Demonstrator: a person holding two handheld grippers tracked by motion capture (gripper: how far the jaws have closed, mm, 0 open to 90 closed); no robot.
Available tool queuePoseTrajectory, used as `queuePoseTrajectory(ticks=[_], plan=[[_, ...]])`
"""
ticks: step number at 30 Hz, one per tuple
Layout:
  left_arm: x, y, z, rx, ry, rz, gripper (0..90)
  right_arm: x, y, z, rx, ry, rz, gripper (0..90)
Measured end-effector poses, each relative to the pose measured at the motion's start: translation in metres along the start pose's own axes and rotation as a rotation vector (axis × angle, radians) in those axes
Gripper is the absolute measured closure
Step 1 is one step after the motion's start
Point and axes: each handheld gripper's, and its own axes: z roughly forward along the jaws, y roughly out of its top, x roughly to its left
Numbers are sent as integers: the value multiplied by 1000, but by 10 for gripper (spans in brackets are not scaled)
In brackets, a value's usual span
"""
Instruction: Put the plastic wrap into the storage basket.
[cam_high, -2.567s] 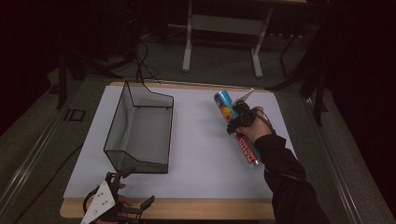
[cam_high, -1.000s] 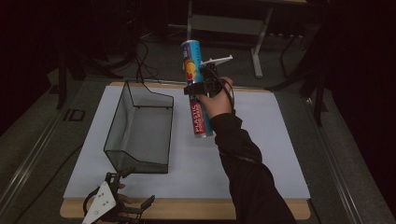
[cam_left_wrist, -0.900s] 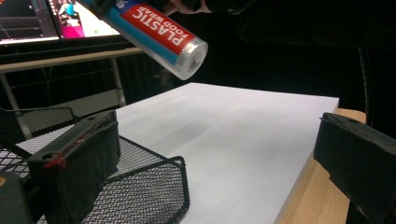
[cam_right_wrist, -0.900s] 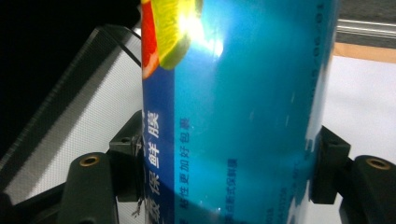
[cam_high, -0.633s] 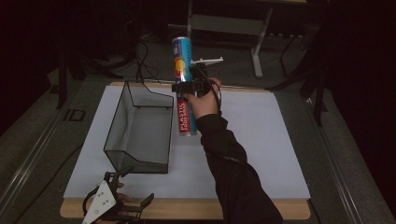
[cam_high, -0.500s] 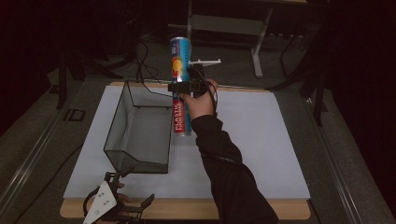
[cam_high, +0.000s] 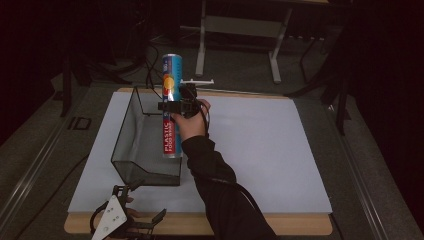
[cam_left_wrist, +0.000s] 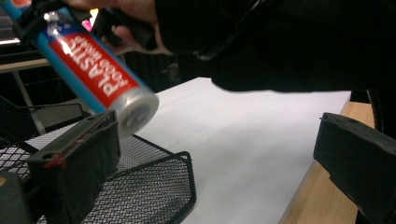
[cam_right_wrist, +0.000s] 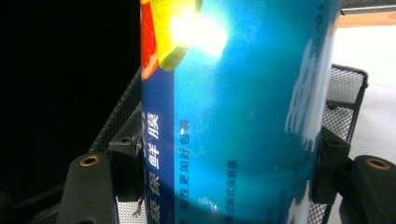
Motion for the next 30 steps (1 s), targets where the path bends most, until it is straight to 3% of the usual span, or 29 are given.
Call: queuePoseTrajectory(ticks=[5, 11, 15, 19, 30], plan=[[-1, 0, 0, 1, -1, 8, 12, -6, -12, 13, -2, 29, 21, 317], [-2, 0, 0, 4, -9, 13, 12, -14, -26, 28, 38, 25, 65, 317], [-2, 0, 1, 4, -13, 18, 12, -18, -37, 39, 72, -2, 73, 317], [-3, 0, 1, 5, -15, 22, 12, -21, -45, 45, 102, -5, 115, 317], [-3, 1, 1, 4, -24, 24, 12, -24, -59, 51, 142, -50, 102, 316]])
